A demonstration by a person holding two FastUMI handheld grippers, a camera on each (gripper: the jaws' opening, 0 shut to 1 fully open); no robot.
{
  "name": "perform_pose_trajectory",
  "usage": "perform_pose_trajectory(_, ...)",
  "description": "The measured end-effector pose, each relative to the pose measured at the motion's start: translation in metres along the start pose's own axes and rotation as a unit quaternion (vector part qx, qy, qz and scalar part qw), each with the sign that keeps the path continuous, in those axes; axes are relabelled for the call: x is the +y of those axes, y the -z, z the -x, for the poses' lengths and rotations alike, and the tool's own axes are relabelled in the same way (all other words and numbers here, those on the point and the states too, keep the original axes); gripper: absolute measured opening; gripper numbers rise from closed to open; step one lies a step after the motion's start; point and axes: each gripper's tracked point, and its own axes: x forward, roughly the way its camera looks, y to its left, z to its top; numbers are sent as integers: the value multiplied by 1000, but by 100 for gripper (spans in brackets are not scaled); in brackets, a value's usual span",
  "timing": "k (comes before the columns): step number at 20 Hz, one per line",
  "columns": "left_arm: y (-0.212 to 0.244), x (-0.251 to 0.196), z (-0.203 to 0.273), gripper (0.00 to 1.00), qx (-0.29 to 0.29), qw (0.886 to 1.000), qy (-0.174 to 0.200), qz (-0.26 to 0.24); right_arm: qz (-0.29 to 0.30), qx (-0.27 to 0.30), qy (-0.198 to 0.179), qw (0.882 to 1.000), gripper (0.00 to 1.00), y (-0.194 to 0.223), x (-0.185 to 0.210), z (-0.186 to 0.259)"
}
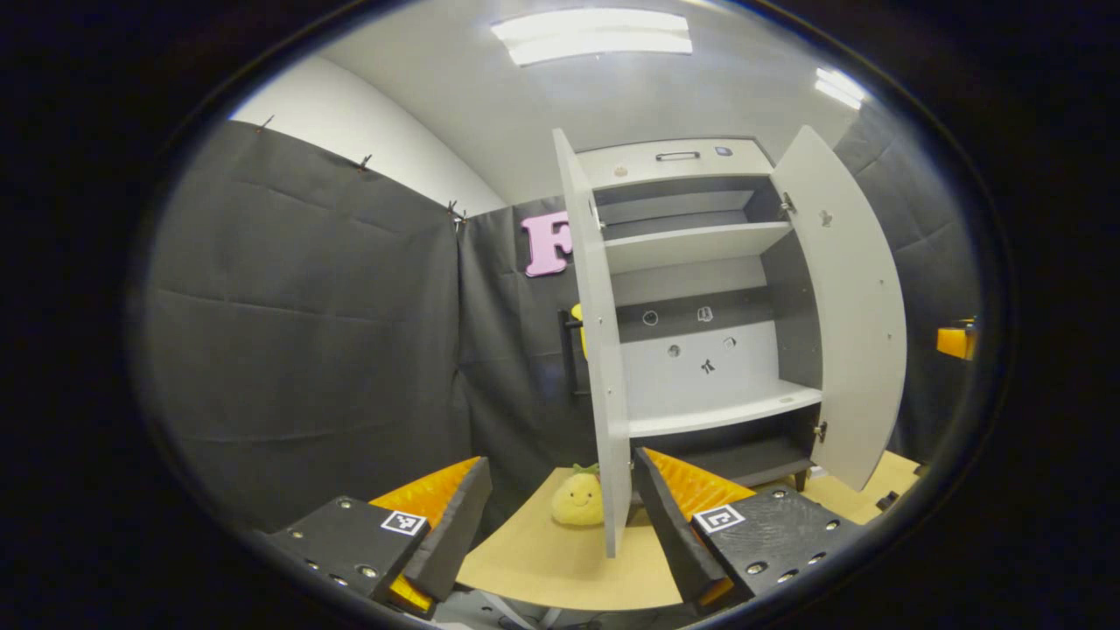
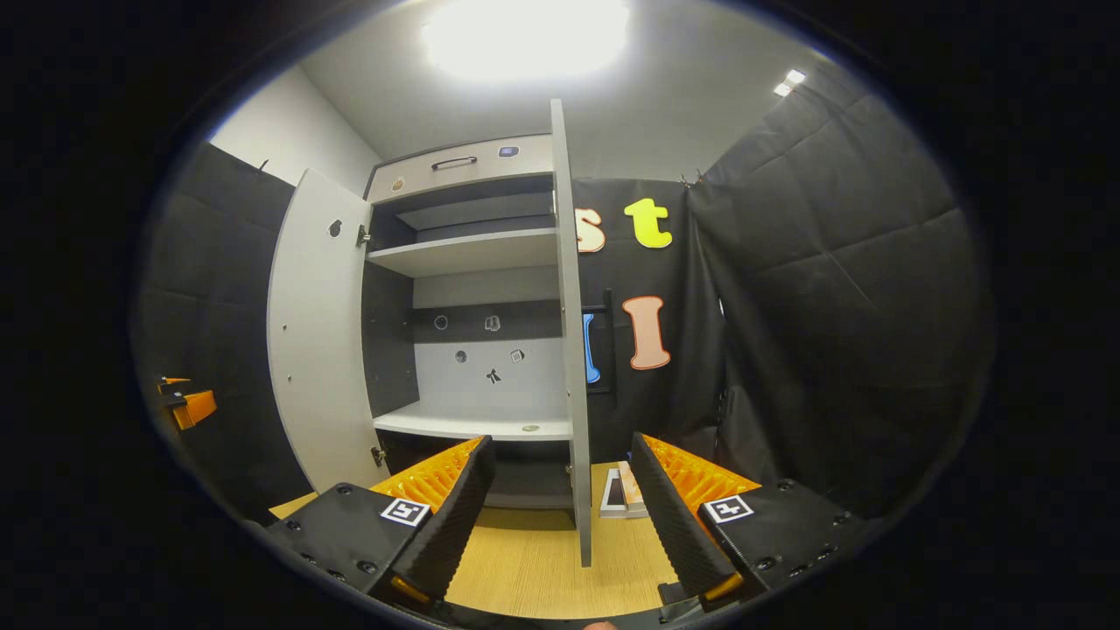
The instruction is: Open the right door of the double-door shoe cabinet with the right hand, and open the left door with the left hand.
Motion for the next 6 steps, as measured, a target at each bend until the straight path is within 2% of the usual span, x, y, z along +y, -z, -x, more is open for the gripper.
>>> perform_pose_trajectory(6,-4,0,-20,95,-12,1000,10,-3,0,-6,15,1000,98,-2,0,-10)
